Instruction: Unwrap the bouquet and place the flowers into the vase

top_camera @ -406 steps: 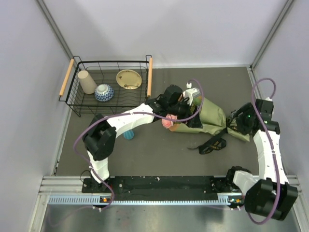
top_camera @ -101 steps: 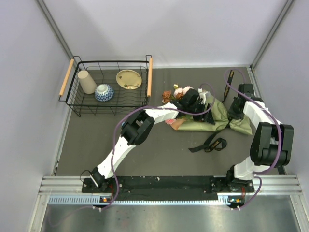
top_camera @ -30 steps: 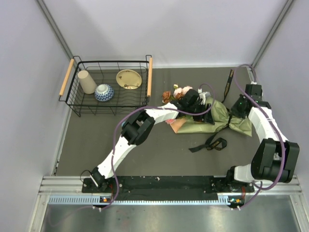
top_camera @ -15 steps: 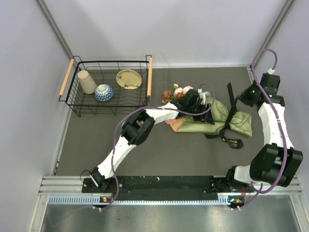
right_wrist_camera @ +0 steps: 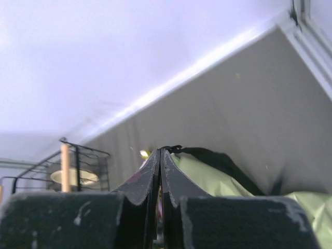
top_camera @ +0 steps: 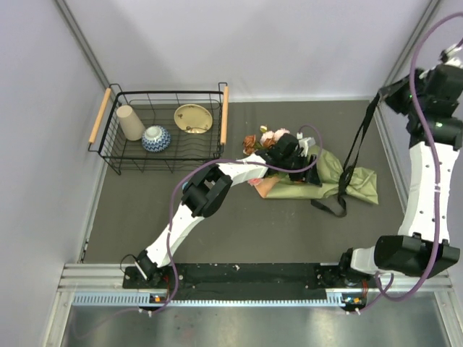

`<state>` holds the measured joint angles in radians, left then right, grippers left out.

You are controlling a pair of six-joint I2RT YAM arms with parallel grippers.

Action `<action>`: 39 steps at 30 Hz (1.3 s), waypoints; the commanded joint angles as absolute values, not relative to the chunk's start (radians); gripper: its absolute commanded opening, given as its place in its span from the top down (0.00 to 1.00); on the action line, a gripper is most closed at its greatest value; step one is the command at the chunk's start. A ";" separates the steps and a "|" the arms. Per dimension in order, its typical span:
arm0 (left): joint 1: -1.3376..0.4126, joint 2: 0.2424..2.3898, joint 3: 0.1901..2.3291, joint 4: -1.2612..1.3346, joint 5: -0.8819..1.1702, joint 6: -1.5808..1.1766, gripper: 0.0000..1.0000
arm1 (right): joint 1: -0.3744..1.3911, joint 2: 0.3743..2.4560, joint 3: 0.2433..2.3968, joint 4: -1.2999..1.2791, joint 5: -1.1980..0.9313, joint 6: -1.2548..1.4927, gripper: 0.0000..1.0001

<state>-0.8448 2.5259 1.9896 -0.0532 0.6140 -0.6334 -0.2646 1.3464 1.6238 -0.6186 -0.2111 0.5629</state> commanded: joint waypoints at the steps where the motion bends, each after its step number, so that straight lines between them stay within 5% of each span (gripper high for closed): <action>1: -0.834 2.551 1.991 -0.100 0.584 -0.607 0.34 | -0.270 1.345 1.897 -0.624 -0.209 0.523 1.00; 13: -0.835 2.548 2.022 -0.133 0.583 -0.586 0.32 | -0.270 1.442 2.523 -0.643 -0.219 0.594 1.00; 31: -0.838 2.413 2.016 -0.170 0.614 -0.555 0.27 | -0.270 1.109 2.372 -0.589 -0.112 0.469 1.00; 39: -0.842 2.293 1.985 -0.186 0.643 -0.546 0.25 | -0.270 1.005 2.053 -0.661 -0.012 0.411 1.00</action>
